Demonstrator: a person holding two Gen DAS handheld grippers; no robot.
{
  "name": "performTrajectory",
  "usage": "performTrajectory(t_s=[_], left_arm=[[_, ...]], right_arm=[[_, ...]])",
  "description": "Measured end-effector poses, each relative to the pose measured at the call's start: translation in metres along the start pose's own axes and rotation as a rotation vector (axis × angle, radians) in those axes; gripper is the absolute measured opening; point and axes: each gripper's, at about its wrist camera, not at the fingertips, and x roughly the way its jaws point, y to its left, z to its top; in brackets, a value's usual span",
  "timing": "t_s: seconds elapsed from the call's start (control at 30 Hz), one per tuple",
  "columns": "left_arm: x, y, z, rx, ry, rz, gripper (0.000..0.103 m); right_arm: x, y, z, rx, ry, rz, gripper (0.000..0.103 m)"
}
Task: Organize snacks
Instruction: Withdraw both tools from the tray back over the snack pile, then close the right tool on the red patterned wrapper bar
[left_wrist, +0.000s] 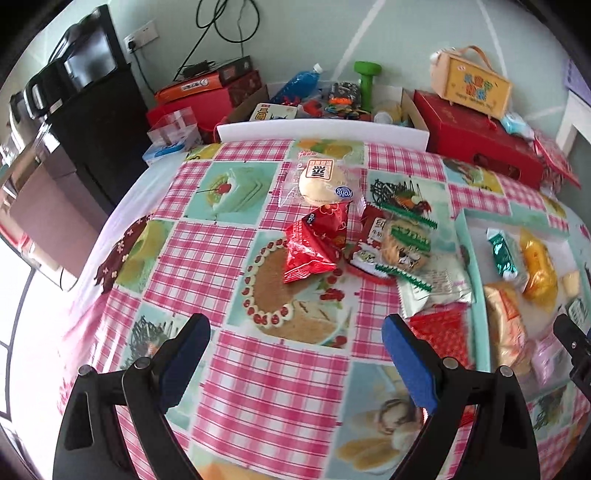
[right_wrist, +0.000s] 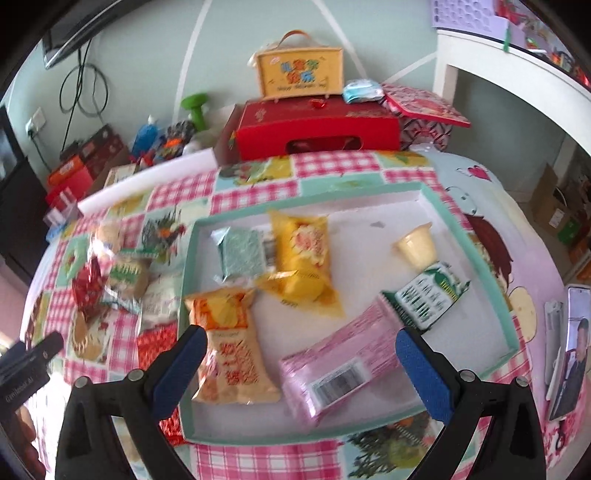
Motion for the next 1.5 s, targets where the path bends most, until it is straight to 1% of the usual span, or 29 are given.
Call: performTrajectory(t_s=[0.13, 0.2, 0.3, 0.4, 0.47, 0.53, 0.63, 0.7, 0.87, 1.0, 1.23, 1.5], left_arm=[[0.01, 0.015, -0.001, -0.044, 0.057, -0.098, 0.094], [0.013, 0.025, -0.001, -0.075, 0.074, -0.109, 0.094], [0.017, 0.035, -0.002, -0.086, 0.081, -0.099, 0.094], [0.026, 0.049, -0.004, -0.113, 0.117, -0.084, 0.094], [0.031, 0.055, -0.006, -0.129, 0.139, -0.071, 0.094], [0.035, 0.059, -0.008, -0.137, 0.161, -0.052, 0.094], [0.039, 0.06, -0.01, -0.126, 0.18, -0.034, 0.094], [0.04, 0.059, -0.011, -0.116, 0.186, -0.034, 0.094], [0.043, 0.06, -0.01, -0.115, 0.194, -0.017, 0.094], [0.044, 0.062, -0.009, -0.124, 0.19, -0.009, 0.094], [0.044, 0.054, -0.007, -0.109, 0.188, -0.007, 0.094], [0.047, 0.041, -0.008, -0.078, 0.2, -0.008, 0.094]], right_arm=[[-0.009, 0.012, -0.003, -0.006, -0.008, 0.046, 0.103], [-0.014, 0.021, -0.003, -0.014, -0.013, 0.048, 0.103], [-0.019, 0.034, -0.002, -0.025, -0.022, 0.071, 0.103], [-0.017, 0.05, -0.006, -0.038, -0.014, 0.11, 0.101], [-0.012, 0.061, -0.011, -0.067, 0.008, 0.144, 0.096], [-0.006, 0.072, -0.017, -0.09, 0.033, 0.168, 0.094], [0.001, 0.087, -0.026, -0.124, 0.058, 0.209, 0.088], [0.007, 0.099, -0.032, -0.156, 0.079, 0.238, 0.082], [0.016, 0.124, -0.043, -0.229, 0.116, 0.292, 0.076], [0.026, 0.131, -0.047, -0.261, 0.145, 0.268, 0.074], [0.04, 0.123, -0.045, -0.224, 0.173, 0.214, 0.072], [0.038, 0.116, -0.043, -0.204, 0.164, 0.217, 0.069]])
